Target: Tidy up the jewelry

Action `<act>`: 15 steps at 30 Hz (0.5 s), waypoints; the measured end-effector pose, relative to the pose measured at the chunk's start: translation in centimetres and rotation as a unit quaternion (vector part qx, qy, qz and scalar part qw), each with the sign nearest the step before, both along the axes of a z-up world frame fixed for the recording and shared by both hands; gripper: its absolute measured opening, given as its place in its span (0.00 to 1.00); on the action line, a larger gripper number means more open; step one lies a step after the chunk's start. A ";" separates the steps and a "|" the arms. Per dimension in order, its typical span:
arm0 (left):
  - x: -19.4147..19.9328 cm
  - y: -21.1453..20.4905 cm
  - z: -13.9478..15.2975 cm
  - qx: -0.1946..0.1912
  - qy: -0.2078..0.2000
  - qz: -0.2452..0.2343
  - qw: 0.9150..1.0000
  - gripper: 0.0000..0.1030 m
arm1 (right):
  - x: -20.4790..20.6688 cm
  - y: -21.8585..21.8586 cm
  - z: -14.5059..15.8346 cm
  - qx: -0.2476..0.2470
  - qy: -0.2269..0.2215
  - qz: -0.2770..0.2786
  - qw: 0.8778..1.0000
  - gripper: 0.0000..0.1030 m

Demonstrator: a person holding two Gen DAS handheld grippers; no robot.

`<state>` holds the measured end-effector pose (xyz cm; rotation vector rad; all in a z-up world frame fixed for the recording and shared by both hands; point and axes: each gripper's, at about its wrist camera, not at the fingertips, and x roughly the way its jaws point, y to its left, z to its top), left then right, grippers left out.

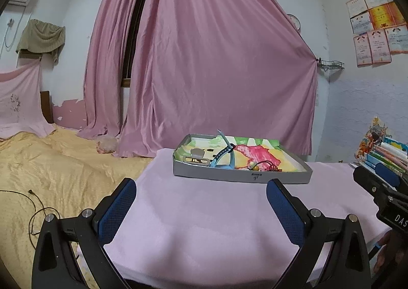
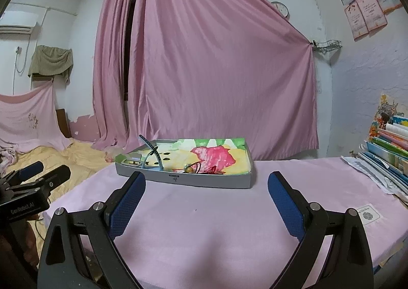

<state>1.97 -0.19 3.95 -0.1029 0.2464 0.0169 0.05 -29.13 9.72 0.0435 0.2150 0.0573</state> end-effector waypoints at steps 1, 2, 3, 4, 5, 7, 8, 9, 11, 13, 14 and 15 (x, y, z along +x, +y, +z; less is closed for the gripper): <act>-0.3 0.0 -0.2 0.000 -0.001 0.001 1.000 0.99 | -0.2 0.1 0.0 -0.001 -0.001 -0.001 1.000 0.92; -0.4 0.0 -0.3 0.000 -0.002 0.001 1.000 0.99 | -0.4 0.1 -0.2 -0.001 -0.002 -0.002 1.000 0.92; -0.7 0.0 -0.5 0.000 -0.002 0.001 1.000 0.99 | -0.6 0.2 -0.3 -0.001 -0.003 -0.002 1.000 0.92; -0.9 0.0 -0.6 0.000 -0.002 0.001 1.000 0.99 | -1.0 0.2 -0.4 -0.001 -0.003 -0.002 1.000 0.92; -1.0 0.0 -0.8 0.000 -0.002 0.002 1.000 0.99 | -1.2 0.2 -0.6 0.000 -0.003 -0.003 1.000 0.92; -1.2 0.1 -1.2 0.002 0.001 0.002 1.000 0.99 | -1.4 0.2 -0.9 0.004 -0.002 -0.003 1.000 0.92; -1.4 0.1 -1.4 0.002 0.003 0.002 1.000 0.99 | -1.6 0.1 -1.1 0.005 -0.002 -0.003 1.000 0.92; -1.4 0.1 -1.5 0.003 0.005 0.002 1.000 0.99 | -1.4 0.2 -1.2 0.004 -0.001 -0.003 1.000 0.93; -1.4 0.2 -1.8 0.004 0.009 0.002 1.000 0.99 | -1.3 0.1 -1.6 0.001 0.005 -0.006 1.000 0.93; -1.4 0.3 -2.0 0.003 0.012 0.002 1.000 0.99 | -1.2 0.1 -1.9 0.002 0.013 -0.007 1.000 0.93; -1.4 0.3 -2.1 0.002 0.013 0.002 1.000 0.99 | -1.2 -0.1 -2.0 0.003 0.016 -0.007 1.000 0.93; -1.3 0.4 -2.1 0.001 0.013 0.002 1.000 0.99 | -1.2 -0.2 -2.1 0.005 0.018 -0.008 1.000 0.93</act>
